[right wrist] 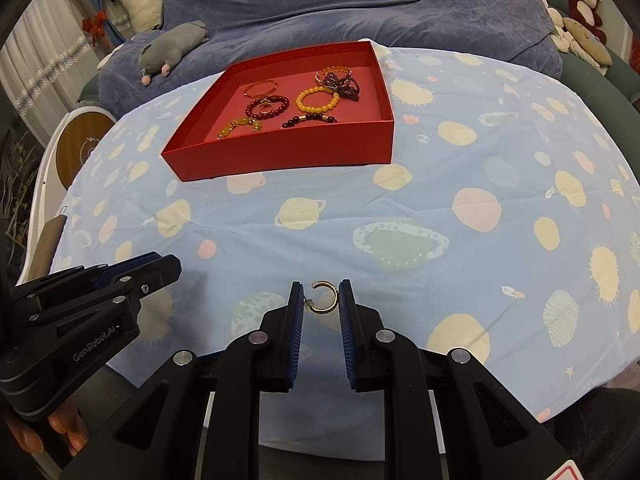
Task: Organize jewelry
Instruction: 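Carry the hoop earring and small ring over the red box with both tools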
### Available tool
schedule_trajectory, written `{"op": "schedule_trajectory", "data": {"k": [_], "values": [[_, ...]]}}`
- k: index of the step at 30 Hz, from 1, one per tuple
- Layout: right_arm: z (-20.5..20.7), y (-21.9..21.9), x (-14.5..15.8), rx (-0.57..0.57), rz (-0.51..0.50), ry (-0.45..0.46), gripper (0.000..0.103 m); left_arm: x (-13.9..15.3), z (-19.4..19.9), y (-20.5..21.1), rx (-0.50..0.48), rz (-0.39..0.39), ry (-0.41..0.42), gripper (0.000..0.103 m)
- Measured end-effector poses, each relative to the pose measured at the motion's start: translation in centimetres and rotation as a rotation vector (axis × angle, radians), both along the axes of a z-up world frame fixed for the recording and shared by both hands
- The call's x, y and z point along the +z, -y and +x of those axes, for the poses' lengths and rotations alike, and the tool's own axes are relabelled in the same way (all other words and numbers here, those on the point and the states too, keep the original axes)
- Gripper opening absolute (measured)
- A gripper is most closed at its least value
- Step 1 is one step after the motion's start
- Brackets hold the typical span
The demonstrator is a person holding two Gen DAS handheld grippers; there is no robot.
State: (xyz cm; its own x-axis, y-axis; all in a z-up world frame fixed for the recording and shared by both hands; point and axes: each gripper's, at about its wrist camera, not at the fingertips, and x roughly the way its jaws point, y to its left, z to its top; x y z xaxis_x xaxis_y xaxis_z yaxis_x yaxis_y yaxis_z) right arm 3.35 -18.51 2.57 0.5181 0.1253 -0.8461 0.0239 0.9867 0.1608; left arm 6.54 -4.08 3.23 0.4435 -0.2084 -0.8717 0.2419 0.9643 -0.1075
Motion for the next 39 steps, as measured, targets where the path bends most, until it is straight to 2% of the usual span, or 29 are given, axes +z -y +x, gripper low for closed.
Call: {"op": "schedule_trajectory", "data": {"k": [11,22,31,39], "values": [[-2.1,-1.6,4.9,0.033,0.022,0.082,0.017,5.7,-2.6,0.6,-0.019,0.028,0.089,0.018],[-1.6,-1.9,9.7,0.045,0.036,0.176,0.017,10.0,-2.5,0.7,0.001,0.026,0.138,0.018],[2.1,-0.8,11.8,0.031,0.035,0.226,0.017,12.3,1.2,1.0,0.019,0.032,0.189,0.018],[7.8,0.2,11.7,0.018,0.018,0.233,0.017,12.2,6.6,1.5,0.035,0.048,0.207,0.018]]}}
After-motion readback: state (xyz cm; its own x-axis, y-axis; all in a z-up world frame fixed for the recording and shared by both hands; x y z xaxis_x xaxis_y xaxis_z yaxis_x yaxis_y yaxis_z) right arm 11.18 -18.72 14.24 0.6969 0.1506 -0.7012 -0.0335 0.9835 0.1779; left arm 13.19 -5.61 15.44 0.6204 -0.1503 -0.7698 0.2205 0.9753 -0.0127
